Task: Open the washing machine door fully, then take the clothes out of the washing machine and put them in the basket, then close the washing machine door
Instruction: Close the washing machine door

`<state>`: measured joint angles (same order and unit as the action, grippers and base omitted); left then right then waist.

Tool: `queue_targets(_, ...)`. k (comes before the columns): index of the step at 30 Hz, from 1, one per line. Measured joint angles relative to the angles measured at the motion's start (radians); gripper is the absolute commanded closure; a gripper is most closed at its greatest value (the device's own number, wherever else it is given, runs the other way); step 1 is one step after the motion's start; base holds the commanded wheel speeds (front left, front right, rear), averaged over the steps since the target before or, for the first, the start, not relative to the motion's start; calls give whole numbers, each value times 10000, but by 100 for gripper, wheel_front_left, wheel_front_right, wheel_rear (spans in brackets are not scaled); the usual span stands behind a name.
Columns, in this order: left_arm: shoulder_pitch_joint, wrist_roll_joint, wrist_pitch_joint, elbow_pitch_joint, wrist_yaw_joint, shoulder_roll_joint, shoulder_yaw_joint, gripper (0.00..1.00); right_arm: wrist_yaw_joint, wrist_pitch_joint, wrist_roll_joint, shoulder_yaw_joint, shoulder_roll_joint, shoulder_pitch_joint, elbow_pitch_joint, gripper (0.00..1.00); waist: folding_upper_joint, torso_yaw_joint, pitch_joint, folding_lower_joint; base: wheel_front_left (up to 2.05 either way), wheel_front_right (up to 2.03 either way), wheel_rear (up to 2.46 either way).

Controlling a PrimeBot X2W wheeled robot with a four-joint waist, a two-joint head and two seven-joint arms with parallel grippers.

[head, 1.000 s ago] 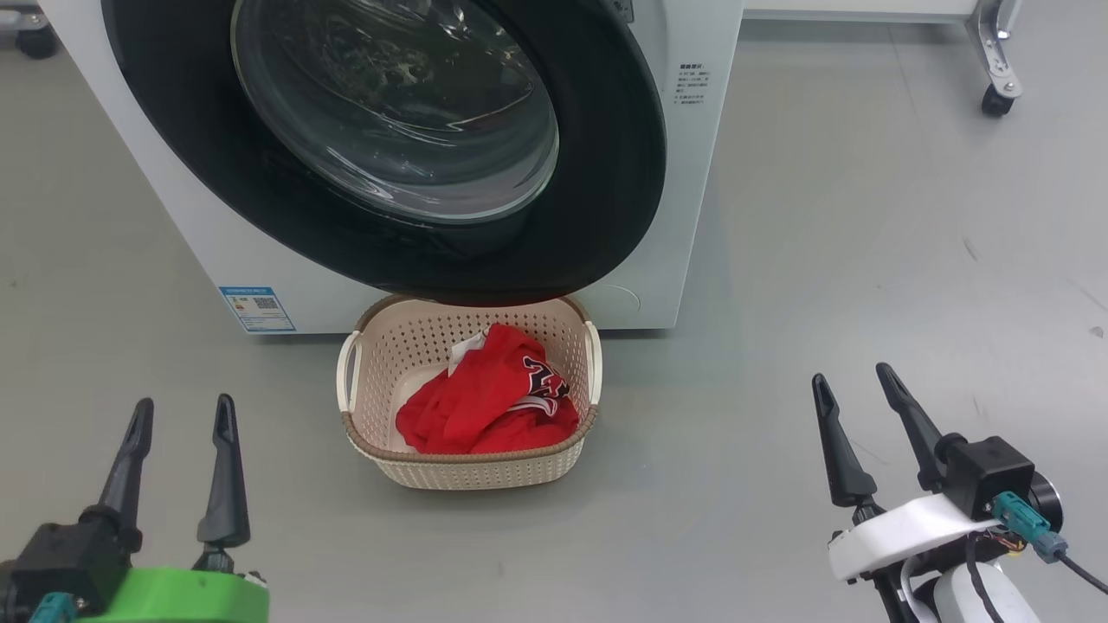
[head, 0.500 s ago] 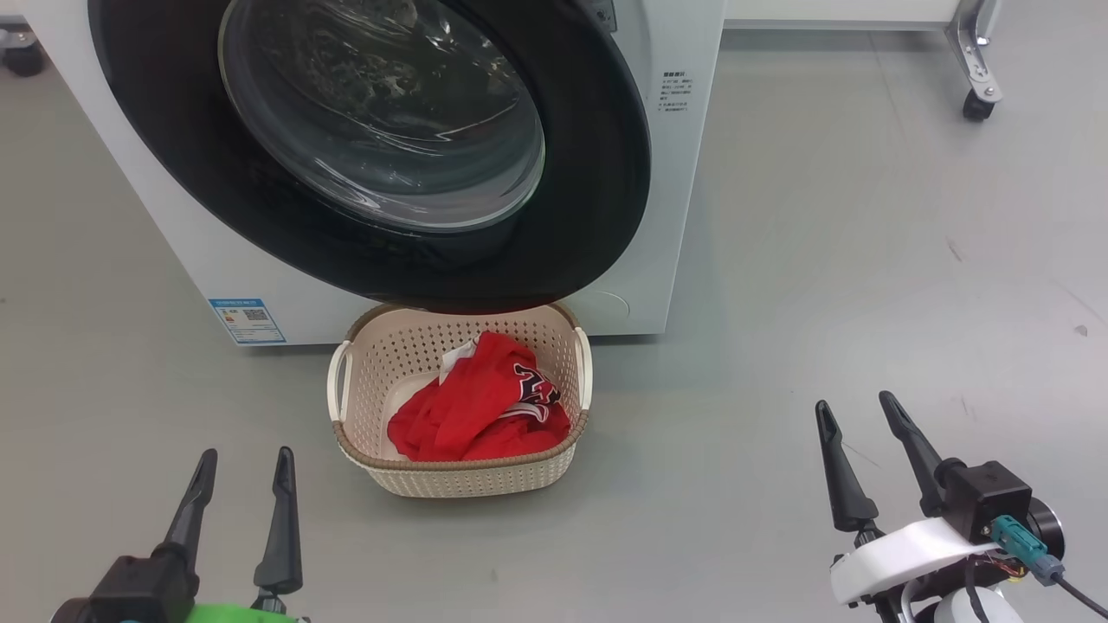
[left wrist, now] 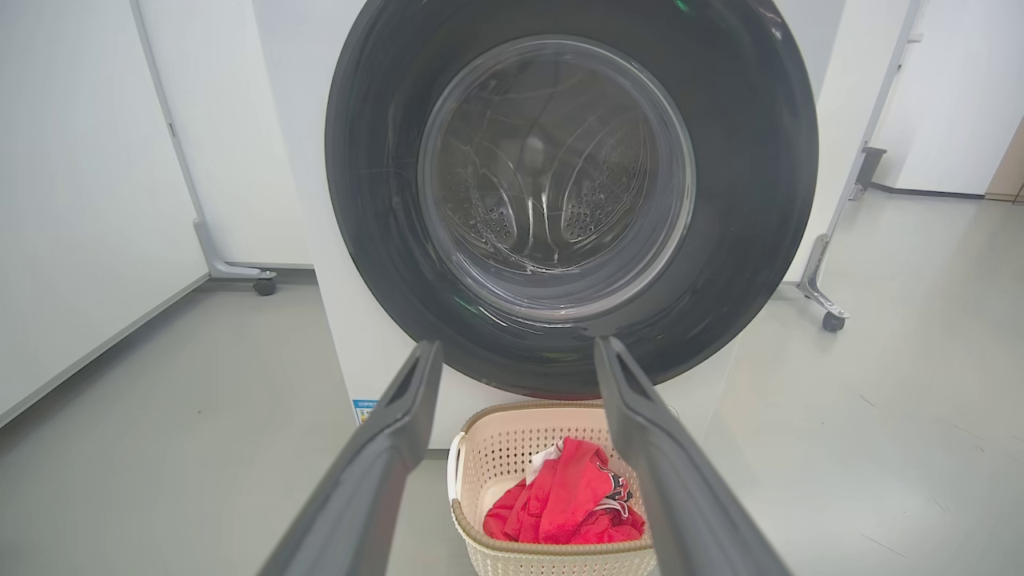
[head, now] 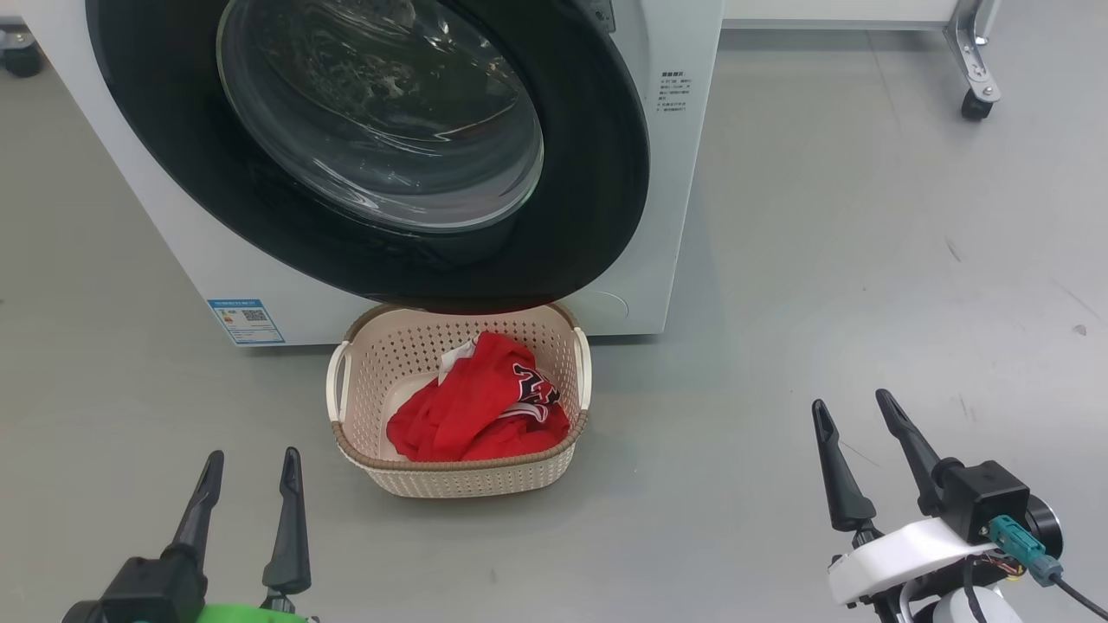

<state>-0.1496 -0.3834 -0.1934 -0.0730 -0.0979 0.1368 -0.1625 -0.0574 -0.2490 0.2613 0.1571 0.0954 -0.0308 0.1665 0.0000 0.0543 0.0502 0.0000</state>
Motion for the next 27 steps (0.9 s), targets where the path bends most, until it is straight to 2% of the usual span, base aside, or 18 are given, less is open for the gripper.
queue_targets(8,-12,17,73,0,-27,-130,0,0,0,0,0,17,4,-40,-50,1,0,-23,38,0,0,0,0)
queue_targets(10,-12,58,75,-2,-27,-142,-2,0,75,0,2,10,2,-47,-79,82,0,-28,52,0,0,0,0)
queue_targets(11,-12,65,75,-2,-29,-148,-2,0,75,0,4,-6,2,-48,-86,100,0,-31,59,0,0,0,0)
queue_targets(27,-12,71,77,-13,-84,-234,-21,0,73,17,10,-79,109,-77,-159,100,0,-7,161,0,0,0,0)
